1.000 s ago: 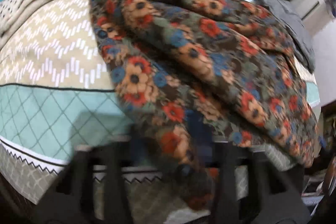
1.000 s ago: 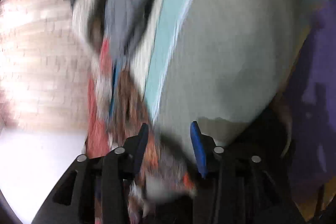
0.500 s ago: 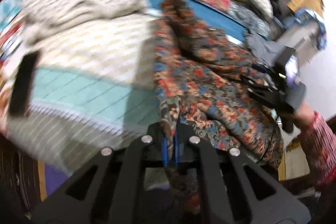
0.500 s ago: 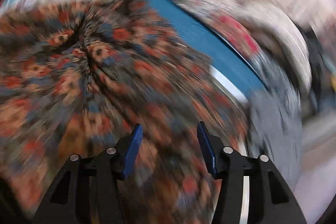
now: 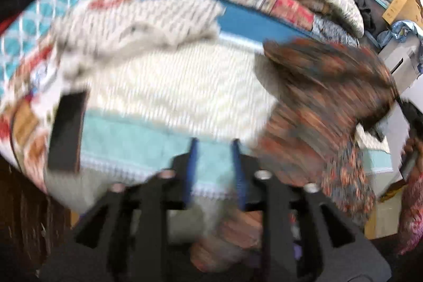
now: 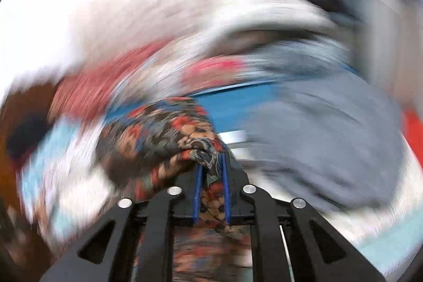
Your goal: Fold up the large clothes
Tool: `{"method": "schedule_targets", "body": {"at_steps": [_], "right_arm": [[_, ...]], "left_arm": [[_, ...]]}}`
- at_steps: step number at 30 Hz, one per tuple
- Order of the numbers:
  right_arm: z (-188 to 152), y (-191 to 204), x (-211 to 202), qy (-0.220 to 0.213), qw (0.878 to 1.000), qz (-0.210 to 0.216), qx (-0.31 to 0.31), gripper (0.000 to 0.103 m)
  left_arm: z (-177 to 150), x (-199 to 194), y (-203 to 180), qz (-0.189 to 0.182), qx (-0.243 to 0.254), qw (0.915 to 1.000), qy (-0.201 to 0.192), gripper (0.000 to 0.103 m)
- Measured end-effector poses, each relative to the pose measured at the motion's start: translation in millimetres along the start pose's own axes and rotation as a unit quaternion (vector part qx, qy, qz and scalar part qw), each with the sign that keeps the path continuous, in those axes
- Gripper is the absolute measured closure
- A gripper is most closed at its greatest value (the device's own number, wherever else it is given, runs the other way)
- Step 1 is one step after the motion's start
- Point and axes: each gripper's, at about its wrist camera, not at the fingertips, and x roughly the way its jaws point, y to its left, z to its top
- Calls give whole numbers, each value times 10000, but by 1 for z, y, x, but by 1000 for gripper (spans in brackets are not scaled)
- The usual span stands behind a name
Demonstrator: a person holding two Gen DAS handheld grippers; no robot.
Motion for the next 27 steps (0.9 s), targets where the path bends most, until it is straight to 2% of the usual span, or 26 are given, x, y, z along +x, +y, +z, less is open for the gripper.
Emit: {"method": "schedule_targets", "body": {"at_steps": [1, 2, 3, 5, 7, 9, 12, 14, 16, 18, 19, 21, 23, 25, 27], "right_arm": [[-3, -38, -4, 17, 9975, -402, 575, 41], [-8, -60, -5, 85, 9931, -665, 964, 42], [-20, -87, -7, 179, 9868, -723, 1441, 42], [-39, -109, -12, 227, 9823, -472, 1801, 42], [-49, -108, -18, 162, 9845, -392, 1699, 42], [-58, -103, -18, 205, 9850, -152, 1706, 42], [-61, -97, -29, 272, 9856, 110, 1666, 42], [-64, -90, -33, 263, 9848, 302, 1689, 44], [-66, -89, -29, 388, 9827, 472, 1750, 51], [-67, -92, -22, 421, 9792, 487, 1925, 63], [-67, -94, -21, 416, 9784, 440, 1978, 65], [-57, -95, -17, 374, 9816, 223, 1861, 69], [-38, -90, -18, 101, 9897, -99, 1428, 76], [-12, -78, -11, -129, 9963, -539, 658, 88], [5, -71, 16, 341, 9965, -757, 112, 92]], "left_arm": [[6, 4, -10, 132, 168, 9997, -92, 60], [15, 15, -33, 269, 482, 9984, -110, 60], [17, 21, -45, 224, 651, 9976, -89, 60], [22, 34, -90, -53, 1170, 9931, -64, 58], [21, 46, -138, -242, 1702, 9851, -96, 52], [15, 58, -190, -601, 2263, 9722, -91, 50], [3, 81, -240, -758, 2767, 9580, 58, 48], [-15, 98, -264, -714, 3141, 9463, 257, 47], [-44, 112, -277, -608, 3534, 9326, 414, 47], [-65, 123, -276, -448, 3798, 9225, 524, 47], [-77, 133, -275, -298, 3901, 9182, 622, 47], [-84, 141, -268, -141, 3910, 9178, 673, 50], [-81, 142, -258, -202, 3817, 9214, 701, 75], [-74, 139, -251, -382, 3671, 9268, 693, 87], [-66, 134, -244, -492, 3532, 9320, 653, 93]]}}
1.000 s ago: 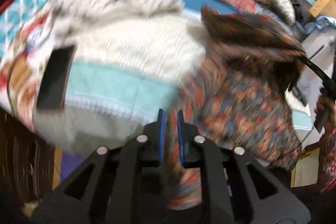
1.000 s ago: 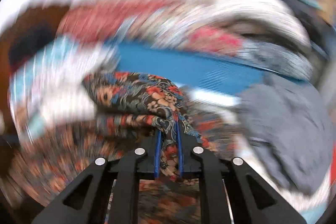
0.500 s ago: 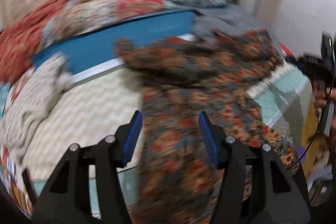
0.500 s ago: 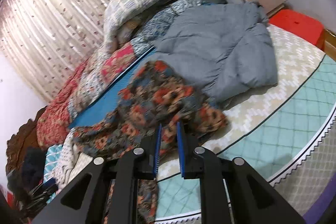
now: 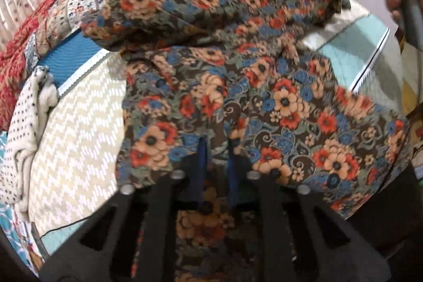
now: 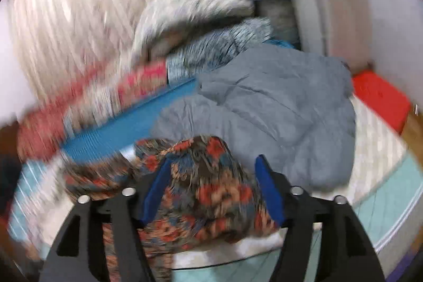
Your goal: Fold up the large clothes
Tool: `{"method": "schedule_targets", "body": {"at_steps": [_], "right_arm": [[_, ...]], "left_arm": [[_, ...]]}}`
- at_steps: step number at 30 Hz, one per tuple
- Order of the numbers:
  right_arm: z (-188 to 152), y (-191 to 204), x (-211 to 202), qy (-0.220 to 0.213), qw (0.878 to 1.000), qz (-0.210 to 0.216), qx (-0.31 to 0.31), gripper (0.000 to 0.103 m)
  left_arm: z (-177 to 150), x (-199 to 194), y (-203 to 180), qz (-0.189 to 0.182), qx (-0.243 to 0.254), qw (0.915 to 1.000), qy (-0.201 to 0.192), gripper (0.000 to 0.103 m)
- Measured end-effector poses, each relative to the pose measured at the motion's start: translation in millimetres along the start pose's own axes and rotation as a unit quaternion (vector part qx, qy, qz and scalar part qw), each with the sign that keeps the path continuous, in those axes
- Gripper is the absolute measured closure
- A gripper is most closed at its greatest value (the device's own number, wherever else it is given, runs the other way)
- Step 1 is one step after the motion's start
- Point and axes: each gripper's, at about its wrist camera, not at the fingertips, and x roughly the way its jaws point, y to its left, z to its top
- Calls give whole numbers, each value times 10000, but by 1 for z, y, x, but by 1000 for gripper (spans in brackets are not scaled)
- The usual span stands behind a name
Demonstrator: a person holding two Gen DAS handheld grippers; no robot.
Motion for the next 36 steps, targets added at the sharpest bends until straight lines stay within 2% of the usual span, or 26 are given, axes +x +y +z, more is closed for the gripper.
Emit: {"method": "schedule_targets", "body": {"at_steps": [1, 3, 5, 7, 9, 11, 13, 16, 18, 20, 21, 22, 24, 25, 26, 27, 28, 29, 30, 31, 32, 33, 34, 36], "right_arm": [[6, 6, 13, 245, 9994, -104, -240, 91], [12, 21, 30, 616, 9956, -27, -699, 41], [15, 30, 25, 597, 9961, 73, -649, 39], [19, 46, -1, 273, 9963, 550, -602, 39], [20, 64, -27, 141, 9921, 1150, -485, 38], [23, 82, -48, 155, 9832, 1787, -350, 38], [27, 114, -65, 240, 9708, 2360, -351, 38], [36, 160, -76, 400, 9519, 3013, -378, 38], [40, 203, -77, 527, 9347, 3498, -353, 38], [41, 241, -72, 647, 9154, 3967, -205, 38], [36, 273, -67, 762, 9067, 4143, -204, 39], [35, 295, -63, 849, 9056, 4143, -319, 40], [30, 326, -59, 989, 8980, 4236, -669, 40], [29, 331, -57, 957, 9027, 4125, -761, 40], [28, 329, -56, 878, 9085, 4008, -790, 41], [25, 322, -57, 720, 9157, 3853, -885, 44], [20, 316, -59, 619, 9223, 3675, -1021, 46], [15, 309, -58, 535, 9302, 3435, -1175, 51], [7, 300, -58, 442, 9401, 3088, -1375, 57], [-3, 289, -58, 373, 9467, 2808, -1534, 61], [-13, 273, -56, 351, 9525, 2516, -1681, 69], [-22, 262, -49, 414, 9564, 2285, -1770, 74], [-30, 252, -43, 545, 9599, 2061, -1823, 74], [-39, 231, -27, 985, 9631, 1867, -1667, 74]], "left_arm": [[0, -2, 3, -23, -63, 10000, -26, 93], [1, -7, 11, -99, -216, 9997, -87, 93], [2, -18, 18, -193, -430, 9987, -174, 94], [-1, -32, 34, -201, -726, 9963, -405, 96], [-7, -49, 52, -193, -1063, 9921, -630, 96], [-16, -61, 80, -207, -1537, 9846, -805, 97], [-28, -65, 105, 0, -1899, 9779, -869, 97], [-49, -68, 147, 185, -2475, 9649, -863, 97], [-70, -76, 183, 291, -2965, 9497, -963, 97], [-102, -80, 231, 397, -3812, 9182, -998, 97], [-117, -81, 249, 694, -4179, 9009, -947, 97], [-142, -79, 275, 1031, -4686, 8745, -714, 97], [-179, -81, 301, 928, -5316, 8400, -572, 97], [-194, -87, 307, 876, -5530, 8262, -631, 97], [-207, -100, 305, 1035, -5558, 8215, -747, 97], [-208, -106, 299, 1182, -5452, 8262, -790, 97], [-204, -114, 288, 1359, -5192, 8398, -820, 97], [-198, -116, 282, 1371, -5000, 8508, -850, 97], [-190, -118, 274, 1329, -4731, 8663, -894, 95], [-180, -120, 265, 1291, -4451, 8812, -933, 82], [-164, -121, 251, 1272, -4074, 8989, -989, 56], [-154, -122, 242, 1273, -3795, 9102, -1066, 44], [-144, -123, 232, 1287, -3541, 9188, -1175, 39], [-123, -118, 224, 1221, -3194, 9315, -1240, 39]]}}
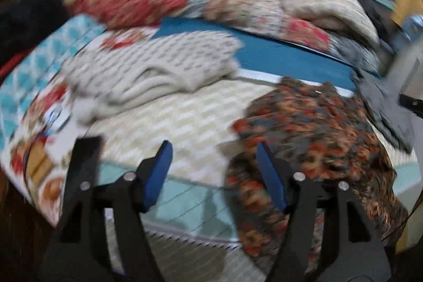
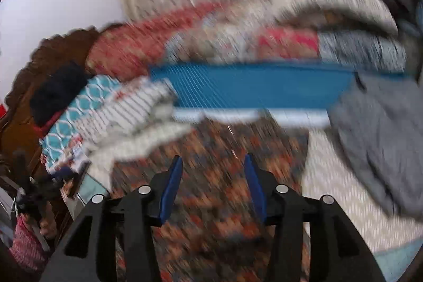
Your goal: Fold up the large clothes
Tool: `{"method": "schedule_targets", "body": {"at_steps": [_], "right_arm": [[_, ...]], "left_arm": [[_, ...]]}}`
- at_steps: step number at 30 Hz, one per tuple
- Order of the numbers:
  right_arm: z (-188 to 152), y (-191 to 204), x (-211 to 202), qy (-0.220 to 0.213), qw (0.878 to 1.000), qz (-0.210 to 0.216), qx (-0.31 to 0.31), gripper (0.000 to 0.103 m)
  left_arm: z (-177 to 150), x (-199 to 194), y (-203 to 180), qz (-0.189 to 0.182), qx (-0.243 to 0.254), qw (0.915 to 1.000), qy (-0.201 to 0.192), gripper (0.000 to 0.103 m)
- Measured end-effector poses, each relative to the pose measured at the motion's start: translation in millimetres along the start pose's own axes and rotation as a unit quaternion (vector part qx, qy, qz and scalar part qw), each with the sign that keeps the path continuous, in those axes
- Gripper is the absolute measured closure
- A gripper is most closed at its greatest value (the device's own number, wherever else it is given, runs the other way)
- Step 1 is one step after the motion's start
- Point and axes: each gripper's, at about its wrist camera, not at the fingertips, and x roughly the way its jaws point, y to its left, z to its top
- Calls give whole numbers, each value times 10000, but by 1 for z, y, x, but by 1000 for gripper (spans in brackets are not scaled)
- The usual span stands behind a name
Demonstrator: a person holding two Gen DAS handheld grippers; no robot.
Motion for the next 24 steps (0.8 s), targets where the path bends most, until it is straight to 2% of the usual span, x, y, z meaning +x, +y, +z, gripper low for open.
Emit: {"method": "schedule_targets", "body": {"at_steps": [3, 5, 7, 9, 10, 12, 14, 16, 19, 21, 22, 24], "right_arm": [[5, -8, 14, 157, 9990, 208, 362, 74], [11, -2, 26, 319, 9980, 339, 434, 74], [19, 3, 50, 489, 9972, 281, 487, 74], [16, -1, 69, 552, 9960, 185, 680, 74], [12, -5, 74, 601, 9947, 176, 813, 74], [4, -18, 85, 734, 9911, 74, 1107, 74], [-4, -33, 87, 786, 9886, -57, 1283, 74], [-12, -50, 86, 800, 9864, -211, 1418, 74], [-19, -73, 80, 765, 9844, -434, 1523, 74], [-17, -86, 79, 708, 9844, -601, 1491, 74], [-15, -91, 79, 668, 9850, -661, 1446, 74], [-9, -99, 78, 570, 9863, -754, 1351, 74]], "left_arm": [[20, 22, 6, 19, 5, 9999, 119, 39], [39, 56, 30, 37, -382, 9986, 358, 39], [52, 96, 48, 115, -620, 9960, 635, 39], [67, 146, 59, 180, -547, 9947, 850, 48], [71, 165, 59, 120, -439, 9943, 967, 58], [85, 209, 45, -55, 27, 9938, 1112, 66], [94, 245, 34, 35, 390, 9922, 1188, 82], [105, 280, 35, 313, 499, 9898, 1298, 97], [137, 309, 50, 785, 360, 9912, 1004, 99], [163, 331, 74, 1830, 120, 9789, 898, 99], [173, 342, 92, 2136, -95, 9726, 918, 99], [187, 354, 116, 2457, -405, 9639, 947, 99]]}}
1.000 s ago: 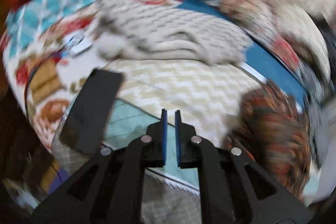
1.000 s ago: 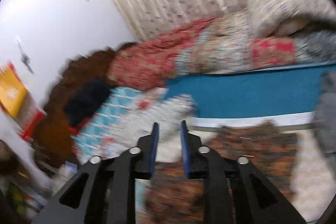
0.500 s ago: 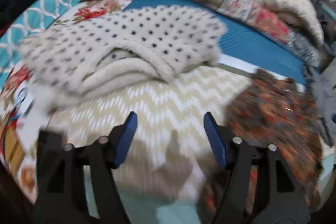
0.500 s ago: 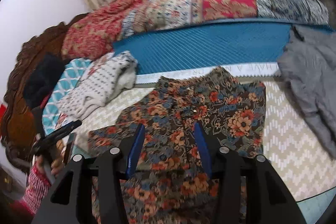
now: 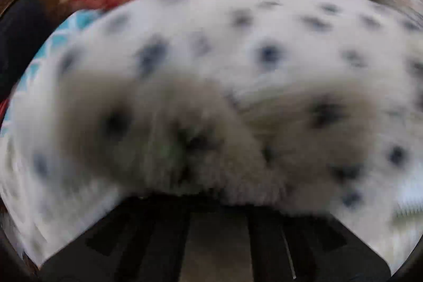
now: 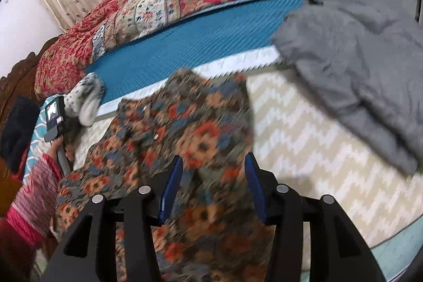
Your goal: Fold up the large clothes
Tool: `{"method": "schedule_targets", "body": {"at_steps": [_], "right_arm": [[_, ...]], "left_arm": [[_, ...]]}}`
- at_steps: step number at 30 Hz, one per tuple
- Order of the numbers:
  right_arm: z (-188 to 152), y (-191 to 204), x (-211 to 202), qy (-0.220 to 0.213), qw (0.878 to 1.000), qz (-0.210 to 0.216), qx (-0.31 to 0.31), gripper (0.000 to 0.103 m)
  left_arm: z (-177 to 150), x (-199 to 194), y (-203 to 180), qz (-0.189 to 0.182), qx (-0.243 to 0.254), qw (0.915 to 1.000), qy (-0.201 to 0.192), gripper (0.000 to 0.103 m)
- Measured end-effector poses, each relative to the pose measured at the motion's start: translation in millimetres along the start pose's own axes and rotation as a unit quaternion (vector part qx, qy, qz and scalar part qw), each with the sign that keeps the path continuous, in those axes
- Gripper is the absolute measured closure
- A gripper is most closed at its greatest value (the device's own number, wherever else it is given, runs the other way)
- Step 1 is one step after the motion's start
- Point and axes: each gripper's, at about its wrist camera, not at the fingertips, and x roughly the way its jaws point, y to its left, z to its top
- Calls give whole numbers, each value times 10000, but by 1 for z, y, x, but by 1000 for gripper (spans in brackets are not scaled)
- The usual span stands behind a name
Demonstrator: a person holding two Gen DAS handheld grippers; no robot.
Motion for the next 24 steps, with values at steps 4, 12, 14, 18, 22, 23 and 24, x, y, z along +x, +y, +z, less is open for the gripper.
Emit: {"method": "schedule_targets", "body": {"at_steps": [4, 12, 14, 18, 22, 23, 24], "right_arm": [[8, 8, -5, -187, 9987, -35, -479, 75], [-23, 47, 6, 523, 9862, 853, -1322, 79], [-30, 52, 19, 798, 9830, 1357, -948, 80], [-40, 67, 68, 1558, 9734, 1665, -205, 80], [-39, 82, 61, 1342, 9626, 2304, 481, 46], [-37, 86, 54, 1260, 9612, 2396, 530, 44], [-34, 92, 43, 1147, 9598, 2506, 532, 44]], "left_arm": [[7, -3, -11, 98, 230, 9993, 268, 99], [-99, -131, 20, -2605, 952, 9586, 649, 76], [-117, -161, 33, -2958, 873, 9498, 520, 60], [-153, -231, 33, -3801, 830, 9210, 175, 59], [-206, -312, 2, -3367, 1587, 9224, -1032, 42], [-217, -327, -6, -3236, 1852, 9171, -1413, 36], [-227, -338, -12, -3139, 2098, 9096, -1734, 33]]}}
